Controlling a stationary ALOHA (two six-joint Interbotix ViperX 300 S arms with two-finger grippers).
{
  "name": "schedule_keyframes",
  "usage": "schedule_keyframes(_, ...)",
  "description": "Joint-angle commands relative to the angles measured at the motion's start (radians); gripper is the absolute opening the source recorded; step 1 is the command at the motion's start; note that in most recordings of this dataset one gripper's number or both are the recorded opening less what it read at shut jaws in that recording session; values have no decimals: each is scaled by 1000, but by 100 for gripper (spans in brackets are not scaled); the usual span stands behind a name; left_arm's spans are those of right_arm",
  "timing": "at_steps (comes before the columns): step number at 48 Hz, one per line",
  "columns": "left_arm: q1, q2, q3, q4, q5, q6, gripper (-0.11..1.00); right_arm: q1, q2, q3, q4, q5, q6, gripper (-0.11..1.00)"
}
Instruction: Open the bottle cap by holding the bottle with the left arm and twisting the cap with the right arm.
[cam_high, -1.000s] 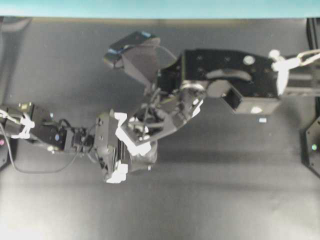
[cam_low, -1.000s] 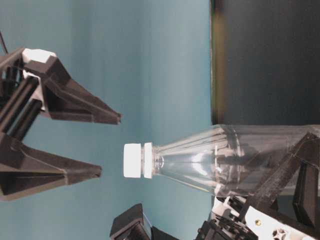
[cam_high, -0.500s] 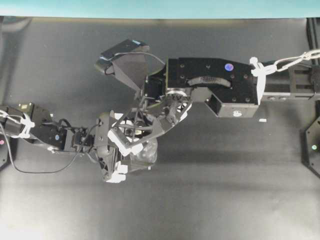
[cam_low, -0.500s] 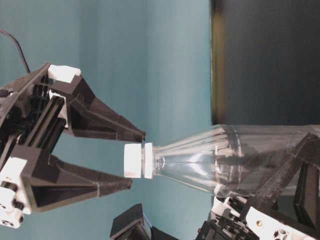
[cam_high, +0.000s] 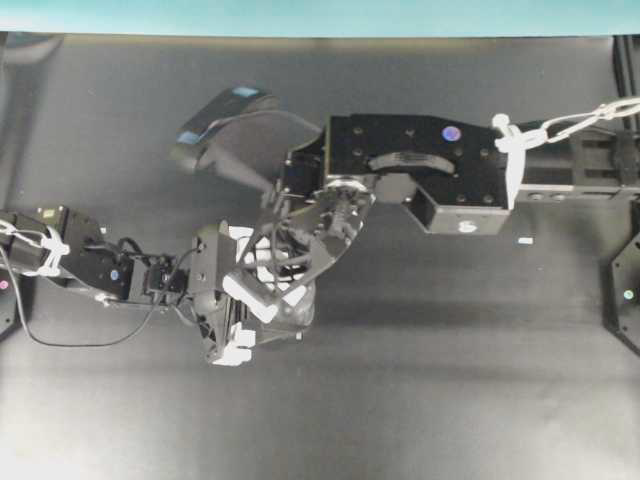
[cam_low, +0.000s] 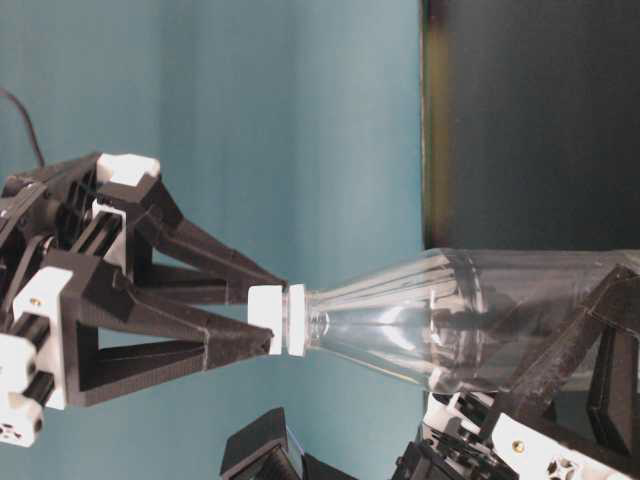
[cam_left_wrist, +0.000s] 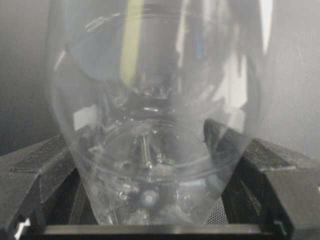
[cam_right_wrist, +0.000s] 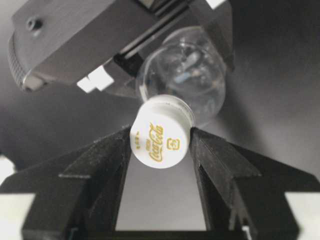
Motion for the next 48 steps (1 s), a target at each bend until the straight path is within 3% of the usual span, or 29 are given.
schedule_keyframes(1,-3,-3,-5,5,-2,2,82,-3,8,-46,5,12,-127,38)
schedule_keyframes(13,-3,-3,-5,3,-2,2,82,11,44,-130,29,83,-548,38)
schedule_keyframes(17,-3,-3,-5,3,-2,2,82,18,54,-147,44,109,-643,38)
schedule_keyframes(28,-5,-3,-2,5,2,2,82,23,55,-147,52,133,-736,38)
schedule_keyframes(38,0,0,-2,5,23,2,82,41,57,-137,52,133,-865,38)
schedule_keyframes(48,-2,3,-2,5,28,2,82,46,48,-103,52,132,-871,38)
